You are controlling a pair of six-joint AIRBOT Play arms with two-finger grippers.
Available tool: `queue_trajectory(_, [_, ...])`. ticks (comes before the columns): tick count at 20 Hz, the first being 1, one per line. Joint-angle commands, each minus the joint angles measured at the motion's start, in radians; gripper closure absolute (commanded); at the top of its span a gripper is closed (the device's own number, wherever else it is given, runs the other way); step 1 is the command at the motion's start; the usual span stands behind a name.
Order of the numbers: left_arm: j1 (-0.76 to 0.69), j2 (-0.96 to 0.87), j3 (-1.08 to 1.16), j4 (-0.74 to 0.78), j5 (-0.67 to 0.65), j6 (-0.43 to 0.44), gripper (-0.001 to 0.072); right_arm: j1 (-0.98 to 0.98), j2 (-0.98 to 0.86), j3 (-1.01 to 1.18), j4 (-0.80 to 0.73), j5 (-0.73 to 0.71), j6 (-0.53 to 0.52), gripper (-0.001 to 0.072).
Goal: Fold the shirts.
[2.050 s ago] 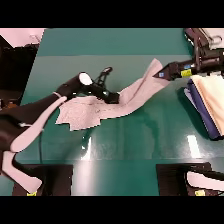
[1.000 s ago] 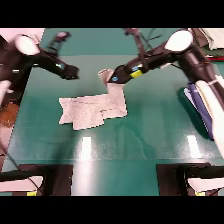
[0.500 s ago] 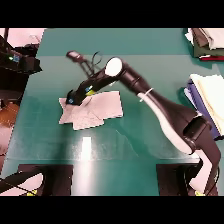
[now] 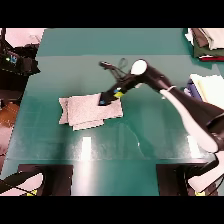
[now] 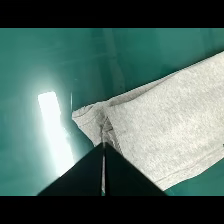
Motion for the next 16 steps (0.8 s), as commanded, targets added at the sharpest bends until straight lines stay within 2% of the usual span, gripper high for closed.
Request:
queue_trajectory(1, [0.001,0.001,0.000,0.000,-0.001,0.000,0.0686,-0.166,0.099,-0.216,0.003,-0.033,0.038,0.0138])
queue_trajectory(4, [0.001,0.001,-0.002,-0.003,0.023,0.000,0.0686,-0.261,0.130,-0.343,0.055,-0.146,0.058,0.0136])
queue_trajectory(7, [0.001,-0.009,-0.002,-0.008,0.030,0.000,0.0686,-0.273,0.101,-0.389,0.146,-0.191,0.033,0.0103])
queue_trajectory(13, [0.001,-0.011,-0.002,-0.037,0.031,0.000,0.0686,-0.156,-0.021,-0.386,0.293,-0.293,0.031,0.0104])
queue_trajectory(16, [0.001,-0.012,-0.002,-0.038,0.031,0.000,0.0685,-0.082,-0.078,-0.339,0.380,-0.291,-0.015,0.0116])
